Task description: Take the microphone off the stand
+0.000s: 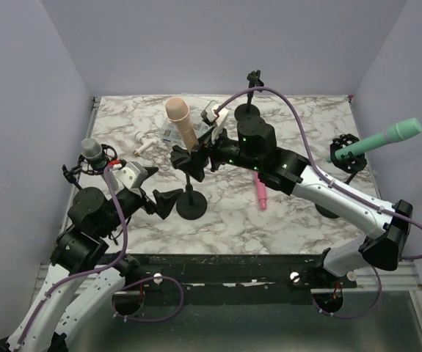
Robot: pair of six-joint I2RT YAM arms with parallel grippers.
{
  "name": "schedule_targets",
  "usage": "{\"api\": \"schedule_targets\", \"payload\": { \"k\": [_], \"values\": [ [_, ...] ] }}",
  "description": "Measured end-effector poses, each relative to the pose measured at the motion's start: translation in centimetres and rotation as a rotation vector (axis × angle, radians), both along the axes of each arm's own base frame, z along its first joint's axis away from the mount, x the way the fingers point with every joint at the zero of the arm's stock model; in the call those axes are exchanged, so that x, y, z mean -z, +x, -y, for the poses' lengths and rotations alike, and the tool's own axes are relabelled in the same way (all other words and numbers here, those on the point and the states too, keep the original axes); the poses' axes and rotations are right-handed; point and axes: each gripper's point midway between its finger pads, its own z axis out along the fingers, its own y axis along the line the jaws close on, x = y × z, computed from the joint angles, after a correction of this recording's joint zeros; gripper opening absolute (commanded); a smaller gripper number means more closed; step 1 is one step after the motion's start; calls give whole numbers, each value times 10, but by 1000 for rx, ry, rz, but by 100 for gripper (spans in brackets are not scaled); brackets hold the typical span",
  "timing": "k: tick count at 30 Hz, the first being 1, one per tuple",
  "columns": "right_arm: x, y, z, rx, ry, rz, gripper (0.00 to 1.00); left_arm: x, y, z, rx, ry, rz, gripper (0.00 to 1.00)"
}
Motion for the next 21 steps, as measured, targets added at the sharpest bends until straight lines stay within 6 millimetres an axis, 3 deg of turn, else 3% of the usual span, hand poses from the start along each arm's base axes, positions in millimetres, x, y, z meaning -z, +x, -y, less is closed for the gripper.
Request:
{"api": "schedule_targets", "payload": {
  "k": [5,11,12,15,18,21],
  "values": [
    [-29,1,-13,154,42,39,93,6,8,0,-23,9,-19,99],
    [-49,24,-12,340,64,76,80,13,18,5,-27,25,-43,98],
    [-50,27,-12,355,65,79,75,13,19,5,-29,25,-44,98],
    [-48,31,-12,370,52,92,35,11,24,4,-42,22,-39,98],
    [-47,31,-12,365,37,106,32,12,30,3,-56,22,-41,98],
    [-46,31,-13,352,25,122,19,14,38,3,-58,27,-54,98]
  ]
}}
